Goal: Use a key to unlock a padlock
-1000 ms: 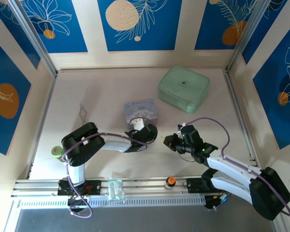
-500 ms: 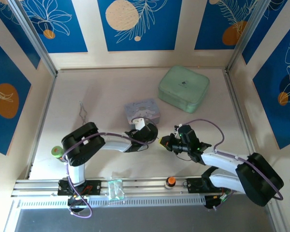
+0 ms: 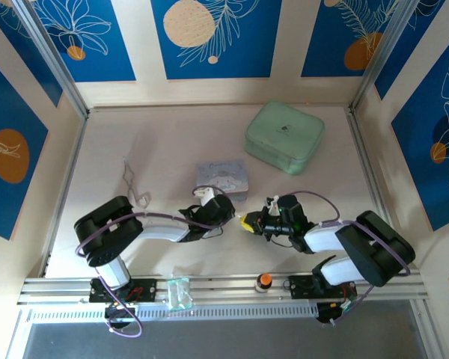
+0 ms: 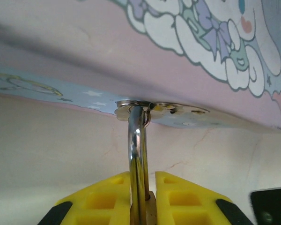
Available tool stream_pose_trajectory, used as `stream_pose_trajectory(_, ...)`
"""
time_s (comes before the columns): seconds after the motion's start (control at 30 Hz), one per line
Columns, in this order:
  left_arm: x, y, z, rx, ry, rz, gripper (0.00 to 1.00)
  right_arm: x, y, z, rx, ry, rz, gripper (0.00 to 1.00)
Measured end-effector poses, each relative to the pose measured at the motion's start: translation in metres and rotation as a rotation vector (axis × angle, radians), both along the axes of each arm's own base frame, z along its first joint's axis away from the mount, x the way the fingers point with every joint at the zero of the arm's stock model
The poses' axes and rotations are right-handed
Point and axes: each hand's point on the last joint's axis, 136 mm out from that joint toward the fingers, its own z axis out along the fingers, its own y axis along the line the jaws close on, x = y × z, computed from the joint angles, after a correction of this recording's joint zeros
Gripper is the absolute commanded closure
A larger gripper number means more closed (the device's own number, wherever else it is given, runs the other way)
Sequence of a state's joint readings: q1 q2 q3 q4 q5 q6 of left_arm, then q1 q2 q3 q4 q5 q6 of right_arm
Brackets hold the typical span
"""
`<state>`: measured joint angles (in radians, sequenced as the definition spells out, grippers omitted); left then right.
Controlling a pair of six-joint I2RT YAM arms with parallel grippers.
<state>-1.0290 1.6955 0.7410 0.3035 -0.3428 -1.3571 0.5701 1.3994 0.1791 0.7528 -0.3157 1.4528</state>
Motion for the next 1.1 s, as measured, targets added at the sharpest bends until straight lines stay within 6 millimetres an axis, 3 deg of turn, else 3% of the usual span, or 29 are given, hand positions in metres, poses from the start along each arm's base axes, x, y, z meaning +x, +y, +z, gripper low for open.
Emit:
stream_pose_trajectory(0.27, -0.006, 0.015, 0.009, -0.068, 0.015, 0.059, 0.97, -0.004, 0.020, -0.002, 0.052, 0.049, 0.016, 1.00)
stream_pose_trajectory(0.63, -0.007, 0.015, 0.009, -0.150, 0.035, 0.108, 0.98, 0.003, 0.040, -0.012, 0.126, 0.048, -0.035, 1.00)
stream_pose_trajectory(1.1, -0.007, 0.015, 0.007, -0.175, 0.057, 0.136, 0.98, 0.003, 0.025, -0.014, 0.127, 0.016, -0.130, 1.00)
